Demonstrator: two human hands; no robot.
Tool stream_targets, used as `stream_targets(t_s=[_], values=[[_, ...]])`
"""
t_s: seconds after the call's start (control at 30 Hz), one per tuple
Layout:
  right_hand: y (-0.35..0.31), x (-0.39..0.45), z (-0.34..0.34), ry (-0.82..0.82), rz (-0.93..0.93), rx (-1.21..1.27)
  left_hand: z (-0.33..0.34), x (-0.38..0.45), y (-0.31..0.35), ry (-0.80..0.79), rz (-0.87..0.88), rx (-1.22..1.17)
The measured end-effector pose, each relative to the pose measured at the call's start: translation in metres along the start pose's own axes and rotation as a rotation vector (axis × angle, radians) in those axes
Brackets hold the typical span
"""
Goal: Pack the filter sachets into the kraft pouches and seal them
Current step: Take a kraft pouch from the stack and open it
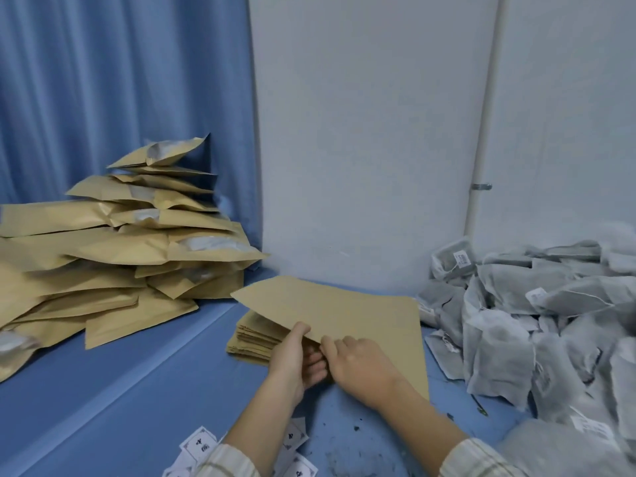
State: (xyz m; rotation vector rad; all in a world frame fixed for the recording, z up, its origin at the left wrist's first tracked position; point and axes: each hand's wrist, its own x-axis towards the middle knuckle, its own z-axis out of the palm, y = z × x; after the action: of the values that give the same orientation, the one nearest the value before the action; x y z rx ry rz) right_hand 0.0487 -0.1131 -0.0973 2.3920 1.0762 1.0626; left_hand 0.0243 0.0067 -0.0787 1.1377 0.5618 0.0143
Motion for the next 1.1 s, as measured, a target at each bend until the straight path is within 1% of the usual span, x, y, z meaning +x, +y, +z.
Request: stream_targets(t_s=[0.07,0.1,0.17,0.2,0.23,0.3,0.33,0.37,0.4,0.43,0.47,0.5,0.53,0.57,0.6,0.63,0.7,0.73,0.77,0.8,0.83,0.87,0.9,0.93,0.97,1.0,1.03,1.07,1.1], values=[[-0.004,-0.004,-0.005,0.085,-0.014,-0.027,0.002,-0.012,0.007,-0.029,0.097,-0.066],[-0.006,-0.005,-0.01,0.104,0.009,0.01,0.004,-0.019,0.01,-0.026,0.157,-0.075],[-0.01,-0.008,-0.026,0.11,0.124,0.143,0.006,-0.03,0.015,-0.028,0.276,-0.056],[-0.01,-0.008,-0.035,0.085,0.193,0.262,0.007,-0.035,0.016,-0.029,0.33,-0.021],[-0.008,-0.008,-0.042,0.005,0.224,0.425,0.006,-0.038,0.016,-0.009,0.389,0.04],[-0.006,-0.009,-0.06,-0.092,0.298,0.814,0.003,-0.049,0.013,0.114,0.544,0.25],[-0.006,-0.009,-0.071,-0.079,0.405,1.014,0.0,-0.055,0.012,0.195,0.649,0.392],[-0.005,-0.009,-0.082,-0.037,0.563,1.244,-0.003,-0.062,0.01,0.257,0.782,0.538],[-0.006,-0.009,-0.097,0.005,0.734,1.511,-0.006,-0.073,0.009,0.274,0.942,0.665],[-0.004,-0.008,-0.11,0.049,0.858,1.778,-0.01,-0.084,0.007,0.266,1.123,0.781],[0.0,-0.01,-0.122,0.12,0.924,1.994,-0.013,-0.093,0.005,0.266,1.305,0.905],[0.005,-0.014,-0.132,0.203,0.949,2.148,-0.016,-0.099,0.002,0.311,1.473,1.025],[0.01,-0.02,-0.139,0.293,0.952,2.261,-0.019,-0.102,0.001,0.39,1.635,1.122],[0.016,-0.026,-0.146,0.377,0.967,2.342,-0.023,-0.105,-0.001,0.471,1.75,1.194],[0.02,-0.033,-0.152,0.449,1.02,2.383,-0.027,-0.108,-0.003,0.541,1.813,1.244],[0.021,-0.04,-0.155,0.496,1.096,2.375,-0.033,-0.111,-0.005,0.598,1.851,1.284],[0.016,-0.054,-0.159,0.52,1.229,2.24,-0.046,-0.115,-0.012,0.637,1.87,1.368],[0.011,-0.062,-0.16,0.485,1.287,2.146,-0.052,-0.117,-0.016,0.615,1.854,1.413],[0.005,-0.07,-0.159,0.436,1.324,2.061,-0.056,-0.12,-0.021,0.561,1.797,1.473],[0.001,-0.079,-0.156,0.389,1.358,1.998,-0.06,-0.125,-0.026,0.477,1.684,1.571],[-0.004,-0.088,-0.152,0.339,1.384,1.975,-0.062,-0.13,-0.031,0.376,1.505,1.702],[-0.007,-0.095,-0.147,0.294,1.41,1.984,-0.064,-0.132,-0.036,0.259,1.267,1.835],[-0.011,-0.102,-0.142,0.243,1.442,2.002,-0.066,-0.134,-0.043,0.104,1.043,1.902],[-0.014,-0.108,-0.136,0.192,1.476,2.018,-0.066,-0.137,-0.048,-0.061,0.868,1.883],[-0.018,-0.113,-0.131,0.154,1.506,2.033,-0.064,-0.141,-0.053,-0.212,0.736,1.783],[-0.022,-0.117,-0.126,0.133,1.529,2.055,-0.06,-0.147,-0.057,-0.336,0.67,1.633],[-0.026,-0.12,-0.122,0.127,1.536,2.088,-0.055,-0.153,-0.062,-0.422,0.669,1.448],[-0.03,-0.123,-0.119,0.133,1.532,2.128,-0.048,-0.157,-0.065,-0.458,0.707,1.238],[-0.033,-0.124,-0.116,0.144,1.516,2.171,-0.041,-0.161,-0.068,-0.444,0.758,1.034]])
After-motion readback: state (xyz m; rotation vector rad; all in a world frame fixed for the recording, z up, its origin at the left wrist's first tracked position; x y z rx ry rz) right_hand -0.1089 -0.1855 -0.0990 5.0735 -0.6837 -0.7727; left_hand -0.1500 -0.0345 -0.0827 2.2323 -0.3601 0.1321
